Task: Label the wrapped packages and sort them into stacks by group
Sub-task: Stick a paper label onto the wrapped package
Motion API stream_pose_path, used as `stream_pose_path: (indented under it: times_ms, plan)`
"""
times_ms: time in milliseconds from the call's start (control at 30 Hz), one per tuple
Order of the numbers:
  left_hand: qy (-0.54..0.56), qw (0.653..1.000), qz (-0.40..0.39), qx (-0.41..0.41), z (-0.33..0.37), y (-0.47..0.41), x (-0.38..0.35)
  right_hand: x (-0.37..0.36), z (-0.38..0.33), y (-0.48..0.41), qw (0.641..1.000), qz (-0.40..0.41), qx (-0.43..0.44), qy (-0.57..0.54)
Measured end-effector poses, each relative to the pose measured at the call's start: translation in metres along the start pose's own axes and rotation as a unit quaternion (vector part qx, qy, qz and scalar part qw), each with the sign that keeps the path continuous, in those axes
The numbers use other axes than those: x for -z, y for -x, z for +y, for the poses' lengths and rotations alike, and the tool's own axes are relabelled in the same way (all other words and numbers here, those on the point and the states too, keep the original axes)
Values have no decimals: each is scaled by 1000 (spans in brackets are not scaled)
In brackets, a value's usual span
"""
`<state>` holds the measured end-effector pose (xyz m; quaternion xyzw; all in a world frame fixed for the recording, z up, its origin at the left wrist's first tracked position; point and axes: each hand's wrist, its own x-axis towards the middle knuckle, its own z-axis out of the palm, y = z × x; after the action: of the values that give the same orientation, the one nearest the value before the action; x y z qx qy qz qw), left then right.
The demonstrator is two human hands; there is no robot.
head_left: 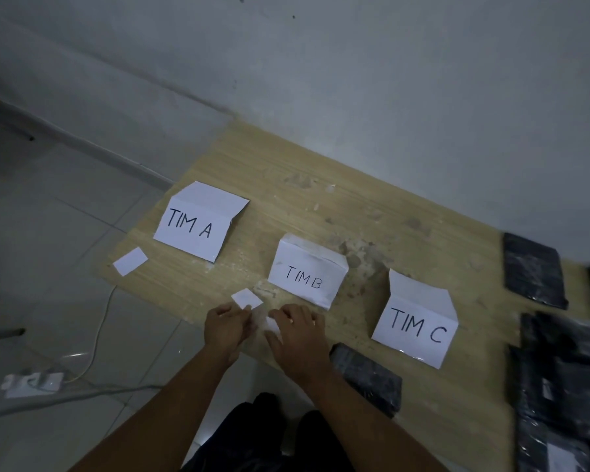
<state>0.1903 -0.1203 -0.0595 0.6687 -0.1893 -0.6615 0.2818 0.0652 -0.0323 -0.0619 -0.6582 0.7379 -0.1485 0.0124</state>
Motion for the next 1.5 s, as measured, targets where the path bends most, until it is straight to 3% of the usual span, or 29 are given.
stream_pose_path:
  times_ms: [233,533,700,967,1100,1233,1333,1500]
  plan:
    - [79,996,-47,19,5,12,2,-2,-2,-5,999,-39,35,10]
    - [97,993,-59,23,7,9,3,-5,-13,-11,999,-7,28,14]
    - [64,997,-41,-10,9,0,6,-9,-14,-14,999,20,25,-11]
    - [7,996,3,-94,0,-8,6,-3,-13,-13,1000,-4,19,-19]
    - [-31,993,18,-110,-7,-17,11,0,-14,-18,995,-2,-65,-81]
    - [-59,992,43,-106,-11,-35,30,12,-6,-22,946,26,-205,-249]
    - [-105,989,57,-89,-11,-44,38,20,-1,-24,913,62,-268,-300]
    - [-151,980,89,-92,-9,-41,31,21,14,-19,826,40,-408,-388]
